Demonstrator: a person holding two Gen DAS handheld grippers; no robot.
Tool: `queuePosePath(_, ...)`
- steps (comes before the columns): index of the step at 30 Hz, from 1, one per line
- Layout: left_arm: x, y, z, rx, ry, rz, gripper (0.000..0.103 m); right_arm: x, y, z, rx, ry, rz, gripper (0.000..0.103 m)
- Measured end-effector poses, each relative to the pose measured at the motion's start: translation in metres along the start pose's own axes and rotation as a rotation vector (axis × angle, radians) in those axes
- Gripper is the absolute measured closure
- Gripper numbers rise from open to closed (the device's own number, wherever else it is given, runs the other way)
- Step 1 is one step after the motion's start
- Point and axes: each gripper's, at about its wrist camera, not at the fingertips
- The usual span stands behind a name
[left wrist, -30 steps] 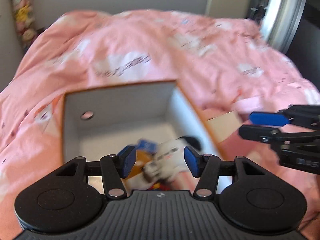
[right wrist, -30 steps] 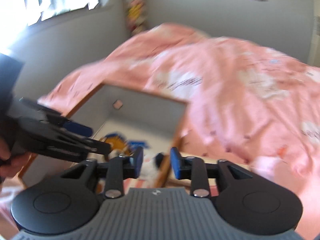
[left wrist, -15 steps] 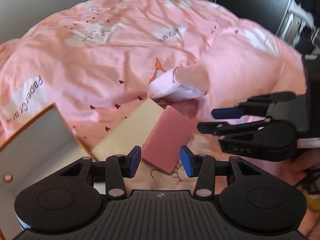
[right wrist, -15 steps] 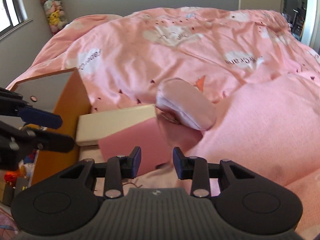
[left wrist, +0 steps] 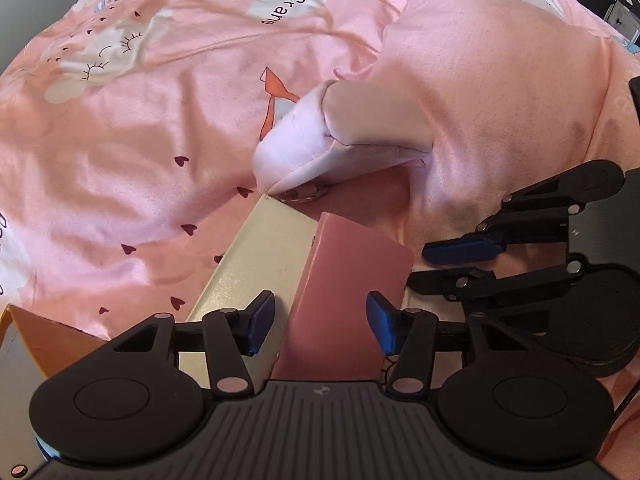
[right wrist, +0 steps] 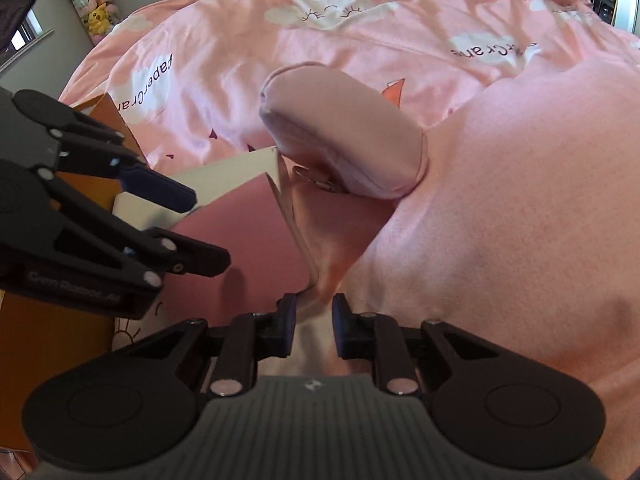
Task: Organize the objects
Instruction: 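Move both grippers back to the pile beside the box, then grasp the pink stick with left gripper while right gripper grasps pink eye mask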
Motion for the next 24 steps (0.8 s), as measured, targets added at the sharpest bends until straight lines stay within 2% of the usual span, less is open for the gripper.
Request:
queuePosePath(1,0.0,0.0,0.0,0.005,0.001,0.003,0.042,-0.002,0.0,0.001,-0.002,0.002,0.0,0.085)
queuePosePath(2,0.0,0.001,-0.001,0.007,0.003,0.013,0.049,-0.004,-0.001,0.001,-0.001,0.005,-0.001,0.085)
queuePosePath(7,0.008,-0.003,-0.002,0.009,0.007,0.028,0.067,-0.008,-0.001,0.002,0.007,0.014,0.009,0.088)
queuePosePath(12,0.028,-0.005,0.002,0.069,0.001,0.14,0.075,-0.006,-0.004,0.002,-0.018,0.01,-0.001,0.088)
queuePosePath(14,0.024,-0.008,0.003,0.079,0.015,0.124,0.08,-0.006,-0.004,0.003,-0.017,0.011,0.001,0.088)
queuePosePath(17,0.012,-0.013,0.006,0.079,0.019,0.088,0.08,-0.006,-0.004,0.002,-0.018,0.008,-0.003,0.088)
queuePosePath(19,0.008,-0.012,0.005,0.122,0.014,0.086,0.08,-0.003,-0.005,0.003,-0.023,0.003,-0.003,0.088)
queuePosePath(24,0.021,-0.012,0.012,0.185,-0.045,0.054,0.082,0.012,-0.006,-0.001,-0.021,-0.028,0.024,0.088)
Point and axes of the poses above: each gripper's, at about its wrist camera, not at the fingertips, and x roughly against the way its jaws point, y to its left, z to its underside, and after that the axes turned 12 degrees about -y, right-handed
